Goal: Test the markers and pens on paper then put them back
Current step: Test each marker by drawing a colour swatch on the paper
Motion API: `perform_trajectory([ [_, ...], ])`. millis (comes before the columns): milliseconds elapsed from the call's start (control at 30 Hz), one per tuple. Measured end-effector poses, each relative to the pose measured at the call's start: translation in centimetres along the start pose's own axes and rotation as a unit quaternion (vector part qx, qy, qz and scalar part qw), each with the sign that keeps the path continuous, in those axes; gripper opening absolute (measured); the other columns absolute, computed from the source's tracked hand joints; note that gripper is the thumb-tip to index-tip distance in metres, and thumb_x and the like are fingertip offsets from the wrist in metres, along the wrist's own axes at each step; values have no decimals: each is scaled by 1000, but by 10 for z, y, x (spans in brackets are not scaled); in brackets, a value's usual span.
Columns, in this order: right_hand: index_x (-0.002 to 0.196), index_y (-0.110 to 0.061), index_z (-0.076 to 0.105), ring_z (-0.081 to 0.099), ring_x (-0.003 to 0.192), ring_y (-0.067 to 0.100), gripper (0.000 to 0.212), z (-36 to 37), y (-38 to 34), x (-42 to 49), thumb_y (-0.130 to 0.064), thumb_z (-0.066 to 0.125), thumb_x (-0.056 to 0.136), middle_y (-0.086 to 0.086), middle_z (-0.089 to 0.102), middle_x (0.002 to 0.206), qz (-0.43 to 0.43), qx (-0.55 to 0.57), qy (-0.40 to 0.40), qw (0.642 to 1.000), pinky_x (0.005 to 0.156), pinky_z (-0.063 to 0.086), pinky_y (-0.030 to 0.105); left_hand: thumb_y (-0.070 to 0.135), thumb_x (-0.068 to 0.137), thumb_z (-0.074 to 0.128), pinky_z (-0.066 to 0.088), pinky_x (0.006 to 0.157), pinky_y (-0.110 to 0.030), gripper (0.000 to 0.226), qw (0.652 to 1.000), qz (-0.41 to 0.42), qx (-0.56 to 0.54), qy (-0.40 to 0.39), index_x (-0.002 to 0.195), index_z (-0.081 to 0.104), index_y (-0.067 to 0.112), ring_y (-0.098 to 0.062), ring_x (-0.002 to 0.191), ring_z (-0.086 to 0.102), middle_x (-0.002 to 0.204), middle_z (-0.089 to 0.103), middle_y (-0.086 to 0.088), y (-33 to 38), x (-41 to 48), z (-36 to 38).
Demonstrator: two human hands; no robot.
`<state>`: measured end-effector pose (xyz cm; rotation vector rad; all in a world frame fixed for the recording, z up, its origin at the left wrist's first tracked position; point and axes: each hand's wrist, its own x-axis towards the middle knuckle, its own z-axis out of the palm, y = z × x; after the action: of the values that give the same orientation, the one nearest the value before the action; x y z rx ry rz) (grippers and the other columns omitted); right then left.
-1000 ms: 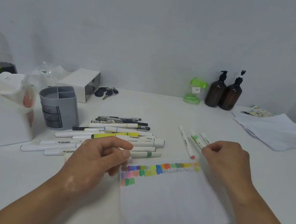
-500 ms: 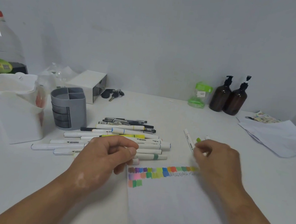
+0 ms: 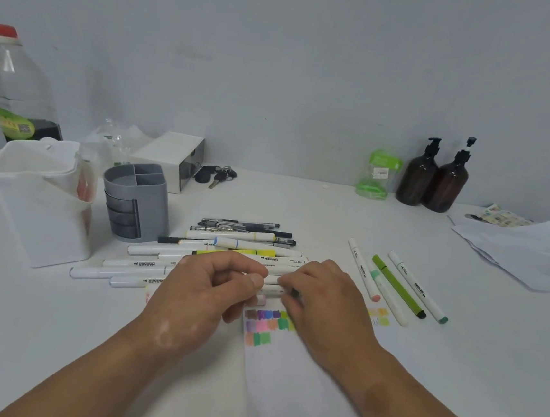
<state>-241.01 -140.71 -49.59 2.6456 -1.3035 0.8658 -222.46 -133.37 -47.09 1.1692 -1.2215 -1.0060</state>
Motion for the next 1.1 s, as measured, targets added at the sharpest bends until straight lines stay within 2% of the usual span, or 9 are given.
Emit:
perform_trajectory([
  [200,100,-22,75,61,89,25,8,-4,-2,1,-20,71,93,-2,68,95,-9,-20,15,1000,74,51,41,36,71,71,42,58,-26,23,1000,-6,9,-2,90,78,25,-18,55,51,64,66,-6,0,0,-2],
  [333,92,-33,67,59,81,7,12,-17,-3,2,-22,70,93,-15,65,86,100,142,91,981,71,46,15,34,72,71,42,58,-26,19,1000,-7,19,-4,88,78,24,-18,55,52,63,67,-4,1,-1,-3],
  [400,81,-33,67,64,70,4,18,-25,-3,2,-20,74,90,-13,70,77,190,305,105,927,62,47,11,24,80,75,45,55,-23,5,999,-7,32,-5,85,78,23,-16,53,53,63,68,-2,2,-1,-3],
  [533,75,-18,75,64,58,14,23,-34,-4,-3,-4,69,92,7,72,67,272,556,36,784,56,53,20,9,88,72,48,57,-17,14,992,22,126,5,81,77,21,-7,55,58,63,69,6,2,-4,0],
  [633,78,-12,78,64,60,17,5,-33,-9,-5,-10,73,80,13,70,67,259,620,-12,740,56,53,22,22,87,74,49,61,-14,8,976,50,210,-1,84,76,29,-3,64,63,72,72,11,1,-7,5],
  [767,85,-19,81,68,68,16,18,-31,-15,-7,-14,69,73,9,75,78,216,637,-73,737,59,54,24,29,94,68,54,64,-23,11,977,54,199,-52,90,75,37,-5,68,65,79,74,10,1,-8,7],
  [867,89,-26,80,62,63,13,22,-33,-12,-7,-25,73,68,-2,72,73,194,600,-88,771,60,52,27,32,95,65,53,66,-30,12,968,61,237,-58,96,74,40,-5,72,62,81,71,10,0,-6,5],
  [967,87,-23,78,55,55,17,21,-35,-7,-7,-30,76,68,1,61,61,190,585,-70,785,56,50,27,28,100,59,46,69,-19,21,951,94,288,-66,107,70,45,-4,89,61,96,68,17,-1,-6,4],
  [1100,85,-19,77,59,58,18,11,-35,-12,-9,-22,76,74,7,68,67,151,572,-97,800,55,51,29,26,106,47,39,71,-6,26,940,128,289,-129,98,64,45,1,91,59,93,65,25,3,-11,8],
])
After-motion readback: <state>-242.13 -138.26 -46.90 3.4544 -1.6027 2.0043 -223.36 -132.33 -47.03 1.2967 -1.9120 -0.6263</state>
